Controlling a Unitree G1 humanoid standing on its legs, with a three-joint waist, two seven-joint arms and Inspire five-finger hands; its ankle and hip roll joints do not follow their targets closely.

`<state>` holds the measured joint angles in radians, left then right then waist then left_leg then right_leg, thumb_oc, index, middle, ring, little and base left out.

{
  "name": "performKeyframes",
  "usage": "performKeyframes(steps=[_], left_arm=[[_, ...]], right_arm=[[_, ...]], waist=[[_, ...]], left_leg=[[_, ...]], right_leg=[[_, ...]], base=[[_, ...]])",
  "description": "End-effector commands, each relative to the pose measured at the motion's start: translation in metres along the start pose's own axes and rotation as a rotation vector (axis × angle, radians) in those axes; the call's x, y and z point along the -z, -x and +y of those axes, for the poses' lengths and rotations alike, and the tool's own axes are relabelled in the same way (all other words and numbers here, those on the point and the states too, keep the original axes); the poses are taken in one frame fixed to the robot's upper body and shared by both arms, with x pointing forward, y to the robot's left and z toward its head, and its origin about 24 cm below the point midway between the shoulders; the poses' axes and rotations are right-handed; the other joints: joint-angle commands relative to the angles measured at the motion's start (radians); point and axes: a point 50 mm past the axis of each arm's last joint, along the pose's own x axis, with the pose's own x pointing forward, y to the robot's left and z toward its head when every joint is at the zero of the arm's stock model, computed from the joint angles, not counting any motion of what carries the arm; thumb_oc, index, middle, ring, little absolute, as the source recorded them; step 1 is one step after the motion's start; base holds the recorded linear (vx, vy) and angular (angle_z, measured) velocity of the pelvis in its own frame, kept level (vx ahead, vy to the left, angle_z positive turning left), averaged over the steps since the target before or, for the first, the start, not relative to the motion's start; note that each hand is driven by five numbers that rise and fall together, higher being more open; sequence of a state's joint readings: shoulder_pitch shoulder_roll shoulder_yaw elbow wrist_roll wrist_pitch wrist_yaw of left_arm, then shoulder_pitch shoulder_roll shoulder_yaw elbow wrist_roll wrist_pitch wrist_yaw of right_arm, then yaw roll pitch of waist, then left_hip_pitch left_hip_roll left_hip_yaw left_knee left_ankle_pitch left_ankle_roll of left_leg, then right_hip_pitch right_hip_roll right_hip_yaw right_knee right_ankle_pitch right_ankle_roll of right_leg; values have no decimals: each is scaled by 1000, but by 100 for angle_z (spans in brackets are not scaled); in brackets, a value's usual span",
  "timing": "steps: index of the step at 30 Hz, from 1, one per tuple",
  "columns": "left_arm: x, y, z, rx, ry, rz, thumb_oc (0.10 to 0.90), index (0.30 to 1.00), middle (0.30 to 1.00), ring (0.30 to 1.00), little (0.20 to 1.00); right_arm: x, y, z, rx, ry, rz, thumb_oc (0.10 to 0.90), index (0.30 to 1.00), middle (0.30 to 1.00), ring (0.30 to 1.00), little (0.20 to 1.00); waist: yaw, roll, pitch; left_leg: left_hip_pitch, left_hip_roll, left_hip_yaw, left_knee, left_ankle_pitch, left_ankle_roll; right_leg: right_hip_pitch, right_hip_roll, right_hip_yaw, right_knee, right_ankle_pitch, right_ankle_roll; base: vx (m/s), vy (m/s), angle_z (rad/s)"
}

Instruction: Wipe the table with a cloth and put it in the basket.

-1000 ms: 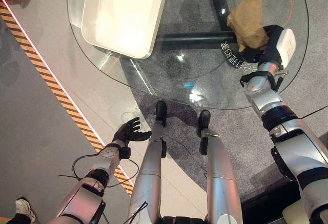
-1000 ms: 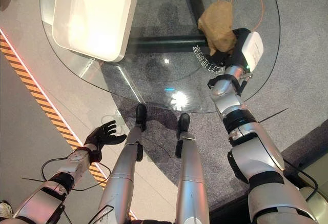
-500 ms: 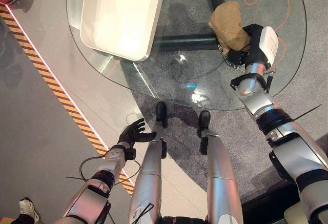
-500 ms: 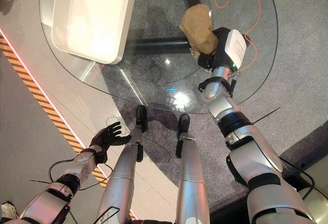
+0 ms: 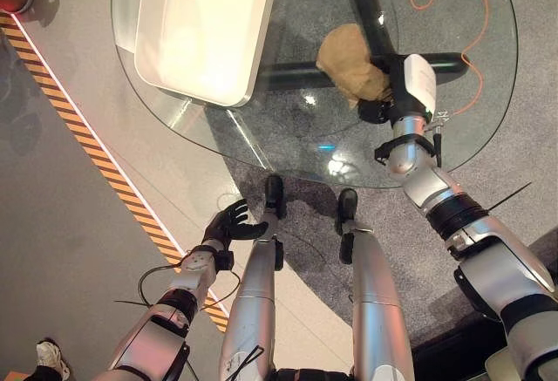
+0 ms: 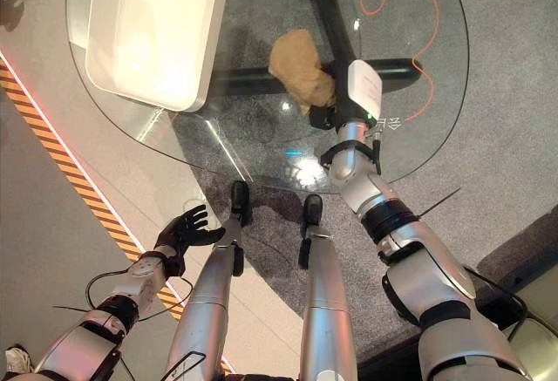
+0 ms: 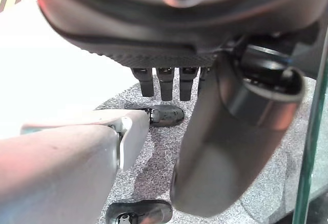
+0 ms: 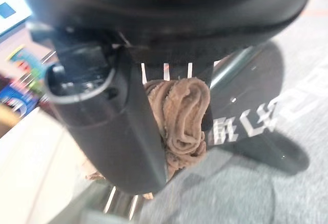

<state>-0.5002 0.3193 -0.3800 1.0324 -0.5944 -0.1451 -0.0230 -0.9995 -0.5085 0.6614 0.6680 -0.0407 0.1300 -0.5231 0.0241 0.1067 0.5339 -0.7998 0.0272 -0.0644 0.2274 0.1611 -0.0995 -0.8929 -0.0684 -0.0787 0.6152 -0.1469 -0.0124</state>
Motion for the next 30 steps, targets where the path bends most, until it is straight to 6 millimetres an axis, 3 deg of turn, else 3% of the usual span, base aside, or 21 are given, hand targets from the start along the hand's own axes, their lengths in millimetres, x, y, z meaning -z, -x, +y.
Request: performKeyframes(steps=[1,9,15,24,30], left_arm=[[14,5,0,-31,1,13,800,900,900,900,900],[12,4,2,-34,-1,10,800,900,900,900,900],[7,3,6,-65,36,-7,800,900,900,900,900],[-15,5,30,-284,268,-158,800,900,900,900,900],[-45,11,56,-495,461,-324,800,900,900,900,900]], right_arm=[[-50,36,63,-272,-91,-201,100,300,300,300,200],[-52,47,74,-323,-93,-214,100,300,300,300,200],[-44,46,72,-266,-108,-177,100,300,300,300,200],[-27,30,50,-73,-222,-59,100,300,300,300,200],[-22,18,22,105,-377,8,100,300,300,300,200]], waist=[[15,-2,-14],[12,-6,-14],[10,-6,-14],[15,-5,-14],[21,-11,-14]], left_leg=[[8,-95,76,132,-125,72],[3,-92,76,133,-122,70],[-1,-91,75,142,-123,70],[-1,-88,71,155,-130,69],[-6,-86,61,170,-139,71]], right_leg=[[56,38,-34,-162,85,20],[53,37,-35,-163,87,21],[49,35,-32,-155,87,21],[47,34,-30,-138,81,21],[40,38,-27,-115,72,20]], base=[[0,0,0],[0,0,0],[0,0,0],[1,-2,0],[0,0,0]])
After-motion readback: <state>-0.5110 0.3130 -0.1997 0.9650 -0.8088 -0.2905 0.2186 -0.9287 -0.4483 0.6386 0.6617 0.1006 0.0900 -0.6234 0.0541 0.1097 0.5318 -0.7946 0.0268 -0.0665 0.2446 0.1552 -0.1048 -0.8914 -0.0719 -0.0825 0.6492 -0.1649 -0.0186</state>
